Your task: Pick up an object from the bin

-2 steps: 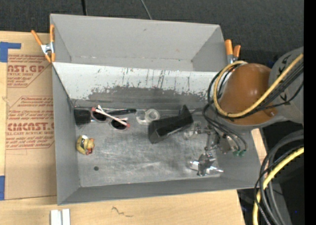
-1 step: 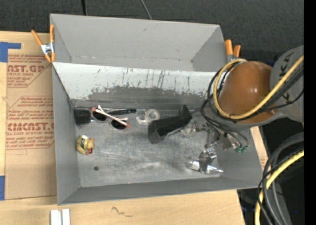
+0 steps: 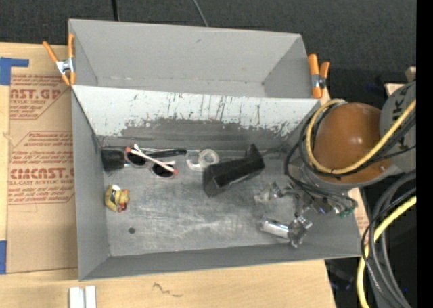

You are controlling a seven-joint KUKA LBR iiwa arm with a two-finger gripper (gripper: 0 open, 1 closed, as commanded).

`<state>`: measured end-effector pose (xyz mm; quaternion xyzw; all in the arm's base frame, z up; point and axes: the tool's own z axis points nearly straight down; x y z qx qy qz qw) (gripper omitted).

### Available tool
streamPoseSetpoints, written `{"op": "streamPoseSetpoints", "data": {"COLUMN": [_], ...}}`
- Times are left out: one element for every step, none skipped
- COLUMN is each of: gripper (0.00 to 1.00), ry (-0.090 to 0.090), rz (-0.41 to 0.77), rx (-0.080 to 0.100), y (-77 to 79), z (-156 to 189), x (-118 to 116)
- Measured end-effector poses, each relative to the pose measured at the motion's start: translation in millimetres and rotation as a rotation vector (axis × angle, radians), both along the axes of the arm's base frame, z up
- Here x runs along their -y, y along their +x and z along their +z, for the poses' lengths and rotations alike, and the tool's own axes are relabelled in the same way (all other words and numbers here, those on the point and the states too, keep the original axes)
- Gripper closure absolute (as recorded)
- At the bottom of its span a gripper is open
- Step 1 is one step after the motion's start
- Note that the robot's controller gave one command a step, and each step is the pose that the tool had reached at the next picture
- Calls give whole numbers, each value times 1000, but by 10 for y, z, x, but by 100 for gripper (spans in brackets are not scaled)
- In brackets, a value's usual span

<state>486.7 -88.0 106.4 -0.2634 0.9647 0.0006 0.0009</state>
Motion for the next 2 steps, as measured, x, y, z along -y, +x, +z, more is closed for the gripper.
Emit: {"op": "streamPoseSetpoints", "data": {"gripper": [0,0], "ry": [0,-1], "rz": [-21,-39], "rx": [-3,-3], "y": [-8,115], "z": [-71,138], "x": [115,-183]}}
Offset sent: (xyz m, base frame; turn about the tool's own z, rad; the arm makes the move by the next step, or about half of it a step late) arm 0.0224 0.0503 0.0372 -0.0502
